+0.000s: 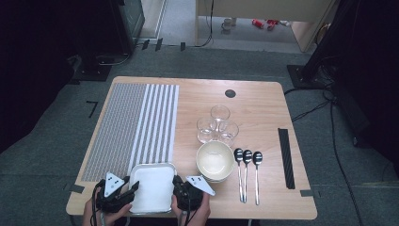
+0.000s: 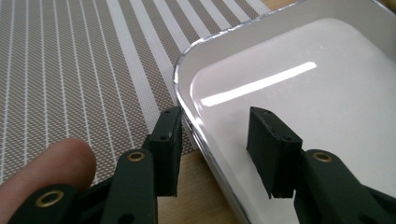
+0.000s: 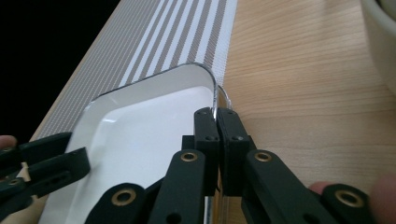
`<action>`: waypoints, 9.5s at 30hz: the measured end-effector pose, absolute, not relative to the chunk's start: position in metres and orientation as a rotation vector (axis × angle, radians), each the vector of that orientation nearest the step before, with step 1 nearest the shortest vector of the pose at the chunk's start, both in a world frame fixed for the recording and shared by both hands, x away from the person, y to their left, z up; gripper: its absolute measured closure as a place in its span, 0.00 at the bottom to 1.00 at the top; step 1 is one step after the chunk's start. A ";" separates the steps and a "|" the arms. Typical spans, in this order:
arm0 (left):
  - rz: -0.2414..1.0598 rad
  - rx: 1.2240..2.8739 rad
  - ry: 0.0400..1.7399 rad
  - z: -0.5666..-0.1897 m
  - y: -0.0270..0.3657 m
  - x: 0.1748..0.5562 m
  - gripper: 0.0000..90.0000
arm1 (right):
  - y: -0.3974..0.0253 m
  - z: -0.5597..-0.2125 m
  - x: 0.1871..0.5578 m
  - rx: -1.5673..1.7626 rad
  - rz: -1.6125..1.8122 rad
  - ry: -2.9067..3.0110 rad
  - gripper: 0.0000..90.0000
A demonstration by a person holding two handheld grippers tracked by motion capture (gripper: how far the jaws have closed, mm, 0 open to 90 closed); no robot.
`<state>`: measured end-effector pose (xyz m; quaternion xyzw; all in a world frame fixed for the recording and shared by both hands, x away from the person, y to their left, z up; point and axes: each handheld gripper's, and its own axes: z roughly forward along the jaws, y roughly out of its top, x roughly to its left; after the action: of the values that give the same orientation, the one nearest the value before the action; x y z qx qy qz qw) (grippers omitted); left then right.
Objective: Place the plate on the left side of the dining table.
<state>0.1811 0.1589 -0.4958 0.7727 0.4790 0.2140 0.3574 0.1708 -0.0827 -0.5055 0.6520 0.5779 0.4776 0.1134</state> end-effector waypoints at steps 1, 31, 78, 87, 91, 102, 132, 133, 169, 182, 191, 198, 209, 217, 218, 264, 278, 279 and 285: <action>0.551 1.976 1.242 -0.494 0.162 0.181 0.62 | -0.082 -0.505 0.170 1.913 1.396 1.685 0.99; 0.442 1.896 1.297 -0.492 0.168 0.182 0.69 | -0.100 -0.495 0.162 1.842 1.352 1.556 0.99; 0.438 1.931 1.245 -0.486 0.142 0.172 0.75 | -0.105 -0.496 0.143 1.662 1.214 1.699 0.80; 0.391 1.999 1.266 -0.499 0.136 0.176 0.77 | -0.102 -0.498 0.139 1.656 1.216 1.740 0.90; 0.386 2.004 1.262 -0.501 0.134 0.176 0.79 | -0.101 -0.499 0.139 1.644 1.223 1.731 0.90; 0.360 1.974 1.283 -0.501 0.135 0.176 0.79 | -0.098 -0.503 0.138 1.655 1.234 1.680 0.92; 0.369 1.790 1.276 -0.481 0.147 0.174 0.93 | -0.094 -0.487 0.144 1.664 1.290 1.604 0.99; 0.369 1.790 1.276 -0.481 0.147 0.174 0.93 | -0.094 -0.487 0.144 1.664 1.290 1.604 0.99; 0.451 1.707 1.330 -0.449 0.195 0.214 0.98 | -0.052 -0.463 0.199 1.618 1.355 1.710 0.99; 0.444 1.678 1.350 -0.446 0.207 0.247 0.99 | -0.040 -0.461 0.239 1.658 1.346 1.742 0.99; 0.437 1.656 1.342 -0.437 0.216 0.272 0.99 | -0.032 -0.450 0.264 1.652 1.344 1.724 0.99; 0.444 1.667 1.354 -0.434 0.219 0.293 0.99 | -0.027 -0.448 0.282 1.640 1.356 1.729 0.99; 0.402 1.674 1.382 -0.447 0.219 0.324 1.00 | -0.025 -0.457 0.306 1.673 1.327 1.710 0.99; 0.372 1.669 1.410 -0.458 0.225 0.340 1.00 | -0.020 -0.465 0.326 1.686 1.300 1.745 1.00; 0.372 1.671 1.412 -0.459 0.225 0.342 1.00 | -0.020 -0.465 0.326 1.686 1.300 1.745 1.00; 0.463 1.605 1.574 -0.498 0.244 0.424 0.99 | 0.023 -0.504 0.419 1.858 1.127 1.819 0.95; 0.438 1.580 1.614 -0.514 0.247 0.433 0.98 | 0.028 -0.512 0.430 1.848 1.097 1.830 0.94; 0.432 1.582 1.613 -0.514 0.248 0.433 0.98 | 0.028 -0.512 0.431 1.844 1.098 1.833 0.94; 0.434 1.594 1.604 -0.515 0.248 0.432 0.97 | 0.028 -0.513 0.433 1.842 1.093 1.831 0.95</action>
<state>0.4323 0.2476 -0.5155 0.6323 0.6362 0.1722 0.4072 0.4327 0.0280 -0.5127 0.6452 0.6412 0.3829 0.1610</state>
